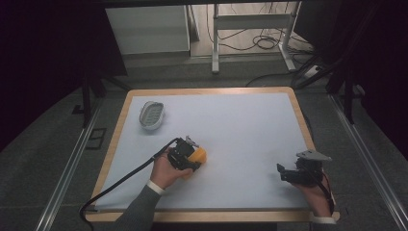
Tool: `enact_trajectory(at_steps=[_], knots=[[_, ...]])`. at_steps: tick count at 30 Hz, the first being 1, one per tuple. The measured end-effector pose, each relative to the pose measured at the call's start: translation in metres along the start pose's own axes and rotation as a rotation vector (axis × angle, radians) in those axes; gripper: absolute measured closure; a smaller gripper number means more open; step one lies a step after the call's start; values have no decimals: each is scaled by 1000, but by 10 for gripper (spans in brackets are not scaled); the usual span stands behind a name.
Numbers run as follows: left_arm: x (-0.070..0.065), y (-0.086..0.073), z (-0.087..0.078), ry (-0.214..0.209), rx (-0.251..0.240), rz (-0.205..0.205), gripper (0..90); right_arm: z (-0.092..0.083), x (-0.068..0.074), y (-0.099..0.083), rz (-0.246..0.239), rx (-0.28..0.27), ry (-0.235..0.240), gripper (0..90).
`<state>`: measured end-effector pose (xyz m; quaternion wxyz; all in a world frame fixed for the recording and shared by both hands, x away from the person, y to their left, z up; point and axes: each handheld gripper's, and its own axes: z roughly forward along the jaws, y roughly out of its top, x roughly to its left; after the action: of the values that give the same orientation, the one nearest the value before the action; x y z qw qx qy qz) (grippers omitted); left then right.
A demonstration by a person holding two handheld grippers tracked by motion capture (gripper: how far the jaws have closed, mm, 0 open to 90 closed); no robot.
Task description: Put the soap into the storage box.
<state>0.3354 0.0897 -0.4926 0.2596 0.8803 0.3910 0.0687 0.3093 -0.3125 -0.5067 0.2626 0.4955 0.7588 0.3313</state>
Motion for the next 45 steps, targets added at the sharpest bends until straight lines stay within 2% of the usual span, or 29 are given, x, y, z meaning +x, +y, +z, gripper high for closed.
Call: enact_trajectory(at_steps=[4,13,21,22,24,32,37,45], knots=[[1,-1,-1,7,-12,2,610,-1,1,0,-2,-1,-1,69],[8,-4,-8,-30,-32,-14,613,-1,-1,0,3,-2,-8,69],[12,-3,-22,-55,-79,-18,613,-2,-1,0,5,-3,-10,69],[14,-3,-25,-75,-98,-19,612,-2,-1,0,4,-4,-11,69],[15,-2,-27,-87,-111,-23,613,-2,-1,0,4,-5,-11,69],[21,0,-30,-64,-102,-26,613,-3,-2,0,5,-6,-15,69],[23,0,-34,-52,-118,-25,613,-3,-2,0,3,-4,-15,69],[29,1,-38,-62,-122,-32,613,-2,-3,-1,2,-2,-16,69]])
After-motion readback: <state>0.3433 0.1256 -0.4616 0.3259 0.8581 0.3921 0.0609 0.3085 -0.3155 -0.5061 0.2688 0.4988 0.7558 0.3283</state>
